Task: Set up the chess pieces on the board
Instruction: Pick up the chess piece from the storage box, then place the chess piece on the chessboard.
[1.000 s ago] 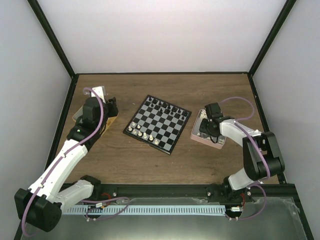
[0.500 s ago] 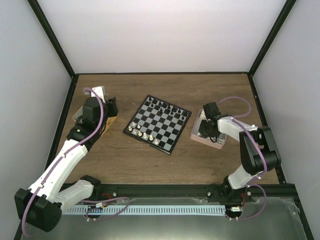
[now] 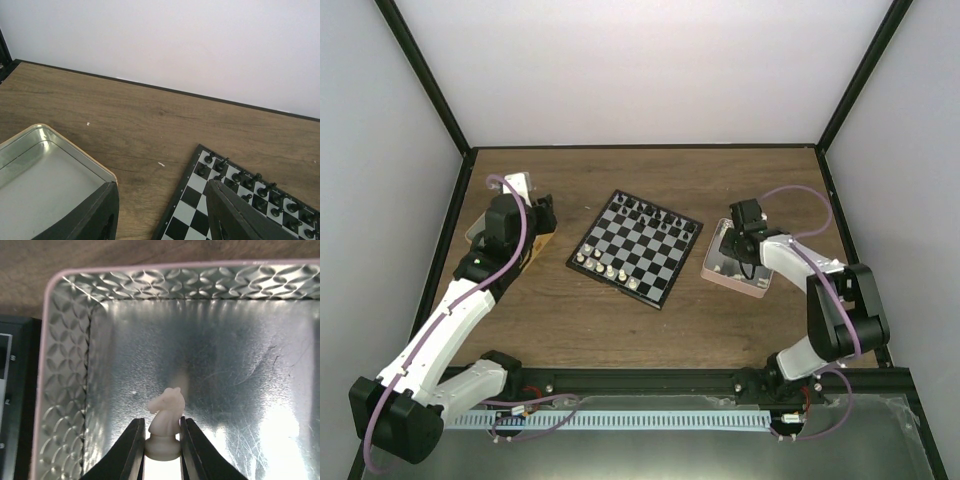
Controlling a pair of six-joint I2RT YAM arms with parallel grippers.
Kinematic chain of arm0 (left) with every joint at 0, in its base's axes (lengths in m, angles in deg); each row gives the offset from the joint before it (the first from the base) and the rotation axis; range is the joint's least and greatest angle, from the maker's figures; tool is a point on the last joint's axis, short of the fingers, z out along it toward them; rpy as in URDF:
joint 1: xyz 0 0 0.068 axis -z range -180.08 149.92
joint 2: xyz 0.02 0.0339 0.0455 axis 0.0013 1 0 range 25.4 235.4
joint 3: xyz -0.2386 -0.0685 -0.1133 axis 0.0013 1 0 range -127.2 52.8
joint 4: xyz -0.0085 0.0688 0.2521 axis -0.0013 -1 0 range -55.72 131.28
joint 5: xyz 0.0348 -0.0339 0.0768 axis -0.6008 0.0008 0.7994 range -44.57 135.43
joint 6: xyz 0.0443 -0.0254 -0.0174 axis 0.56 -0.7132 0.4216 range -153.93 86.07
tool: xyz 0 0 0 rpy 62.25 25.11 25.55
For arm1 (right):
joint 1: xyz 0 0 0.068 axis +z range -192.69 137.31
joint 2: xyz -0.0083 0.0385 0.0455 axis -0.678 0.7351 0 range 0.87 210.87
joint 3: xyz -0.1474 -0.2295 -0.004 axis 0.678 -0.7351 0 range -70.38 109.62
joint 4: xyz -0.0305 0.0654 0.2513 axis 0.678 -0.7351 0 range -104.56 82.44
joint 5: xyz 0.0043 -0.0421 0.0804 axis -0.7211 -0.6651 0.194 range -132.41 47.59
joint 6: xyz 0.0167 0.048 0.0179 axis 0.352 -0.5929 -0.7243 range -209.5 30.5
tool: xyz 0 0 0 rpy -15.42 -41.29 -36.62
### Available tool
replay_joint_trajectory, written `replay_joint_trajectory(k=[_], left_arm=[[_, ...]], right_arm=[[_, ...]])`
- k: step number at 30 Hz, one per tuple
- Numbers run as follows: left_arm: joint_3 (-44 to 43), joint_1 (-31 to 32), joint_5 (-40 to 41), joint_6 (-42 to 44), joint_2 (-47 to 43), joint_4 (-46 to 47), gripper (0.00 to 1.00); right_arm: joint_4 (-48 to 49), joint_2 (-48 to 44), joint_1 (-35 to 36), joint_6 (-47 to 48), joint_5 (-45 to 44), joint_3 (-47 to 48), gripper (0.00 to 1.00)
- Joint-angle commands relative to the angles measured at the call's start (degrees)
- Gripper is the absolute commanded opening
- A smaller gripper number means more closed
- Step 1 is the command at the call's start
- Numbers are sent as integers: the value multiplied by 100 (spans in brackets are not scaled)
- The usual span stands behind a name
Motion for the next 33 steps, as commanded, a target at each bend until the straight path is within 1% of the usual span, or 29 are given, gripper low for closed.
replay_joint_trajectory(k=[1,4,6,8,11,13,16,19,21,24,27,30,33], left_arm=[[69,-27,-206,52,0,207,50],[97,-28,-563,89,37,313,50],[104,-27,-925,125,72,402,51],[105,-30,-1328,150,126,500,53],[108,-32,-1891,182,188,632,54],[119,-29,-2298,189,222,741,55],[42,-32,-3221,70,321,896,58],[-105,-20,-4260,-222,481,1096,64],[-184,-19,-4778,-464,558,1228,67],[-269,-11,-5150,-848,610,1323,71],[-268,-3,-5526,-1208,640,1457,73],[-282,-5,-5994,-1528,729,1547,74],[-335,5,-6340,-1888,873,1529,74]], right_arm=[[209,-349,-16,-80,-101,154,15],[457,-627,-17,92,358,5,15],[809,-860,-19,298,801,-177,15],[1223,-1132,-2,483,1246,-353,15],[1650,-1449,22,653,1710,-544,15],[1938,-1628,55,840,2213,-641,15],[2367,-1889,262,1118,2971,-713,15],[2626,-2020,651,1401,3644,-604,15],[2785,-2012,845,1493,4019,-506,15],[2990,-2005,1339,1663,4238,-321,15],[3033,-1912,1779,1973,4251,-58,15],[2927,-1733,2202,2339,4070,282,15],[2645,-1528,2606,2779,3687,661,15]])
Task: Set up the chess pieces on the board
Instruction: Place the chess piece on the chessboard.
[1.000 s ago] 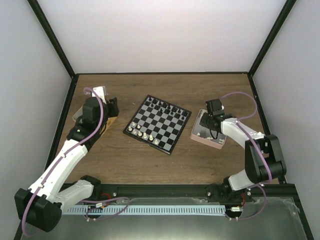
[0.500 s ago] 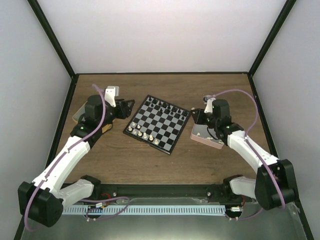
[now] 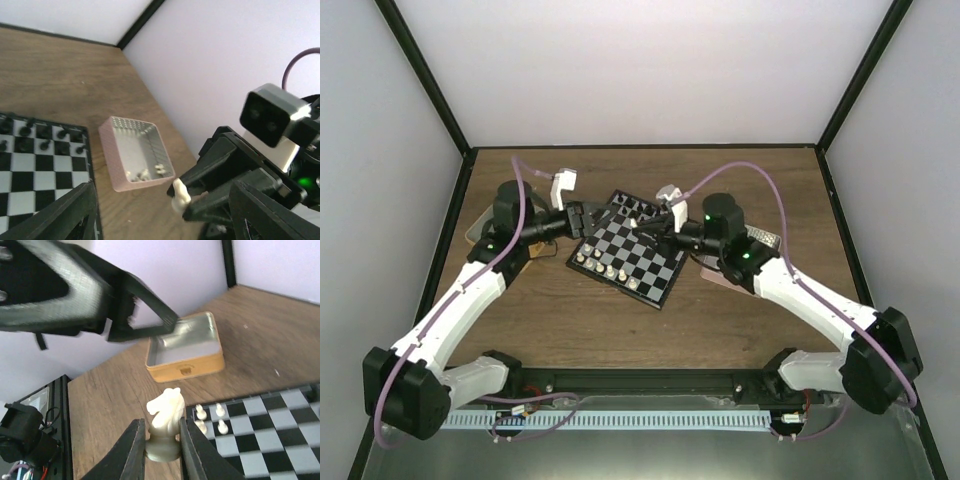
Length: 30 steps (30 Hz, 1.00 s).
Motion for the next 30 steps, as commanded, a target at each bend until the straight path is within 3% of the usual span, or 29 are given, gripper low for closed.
replay_joint_trajectory(k=[1,6,10,13,23,30], left_arm=[[-188,14,-941,-714,212,222,74],[-204,15,-1213,-1035,290,205,68],[-239,15,-1086,-956,319,12,46],[-249,11,-1015,-886,375,-99,37],[-404,11,-752,-340,570,-794,31],[-422,15,-777,-289,678,-883,15]], right_arm=[[-223,269,538,873,-418,704,15],[-545,593,894,1273,-1070,1124,15],[-648,710,1027,1412,-1314,1241,15],[-693,751,1044,1435,-1357,1277,15],[-664,846,1048,1436,-1536,1330,14],[-628,921,1044,1444,-1549,1356,14]])
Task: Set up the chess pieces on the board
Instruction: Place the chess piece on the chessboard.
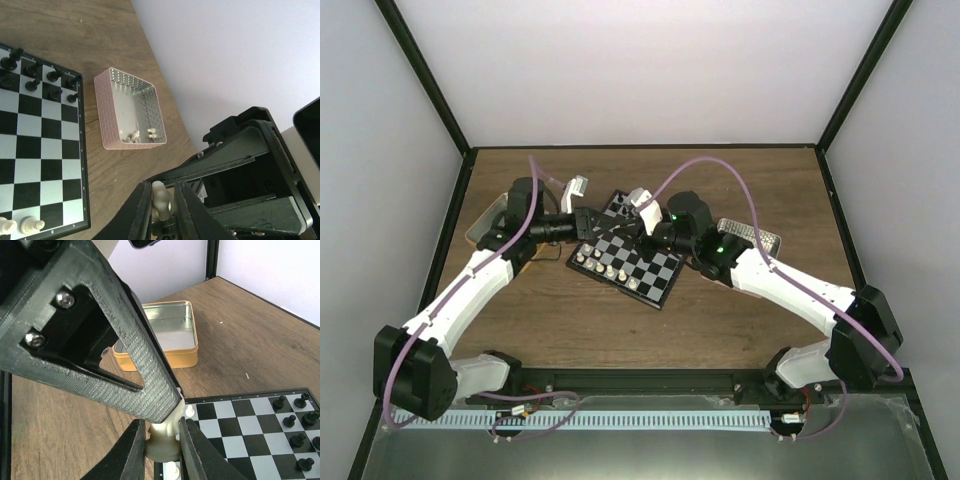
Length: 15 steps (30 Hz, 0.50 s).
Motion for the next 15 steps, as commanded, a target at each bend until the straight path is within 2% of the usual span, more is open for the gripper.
replay_joint_trajectory(k=[1,6,7,11,15], left_arm=[[-190,22,-52,166,92,-115,13],[-182,21,-25,224,119,42,4],[-167,23,-1,256,117,93,4],[-122,14,421,558,56,17,4],[-166,14,1310,1255,-48,-534,4]], right_arm=[[50,62,47,96,-73,313,14],[49,93,45,97,-71,299,17],[1,104,45,85,-90,313,20],[-234,51,45,-107,-558,336,50],[-329,-213,10,-426,-1243,72,63]])
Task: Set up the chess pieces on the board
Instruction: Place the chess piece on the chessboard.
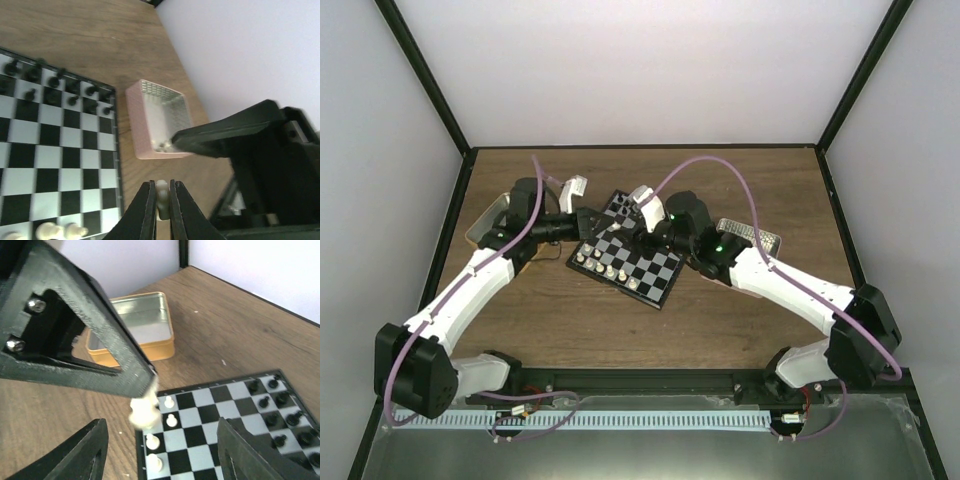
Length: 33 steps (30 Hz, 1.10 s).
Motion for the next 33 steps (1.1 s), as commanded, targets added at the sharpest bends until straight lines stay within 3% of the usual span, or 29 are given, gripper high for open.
replay_joint_trajectory(k=[1,5,10,16,25,33], left_arm=[[-158,5,1128,922,-160,-562,4],[-188,15,1875,1410,-239,-959,4],[-15,170,2074,1619,-388,-913,4],[45,1086,3061,1779,-383,-927,4],[0,2570,4230,1689,146,-906,4],[89,3272,4430,1782,961,-533,4]], right_arm=[[-153,-373,-26,-393,-795,-107,65],[-109,-723,-175,-928,-908,-598,68],[-123,-1079,-639,-2006,-1303,-1050,68],[-247,-1187,-1339,-3195,-1386,-1435,69],[-485,-1021,-1728,-3894,-1417,-1631,69],[-518,-962,-1985,-4053,-1283,-1787,69]])
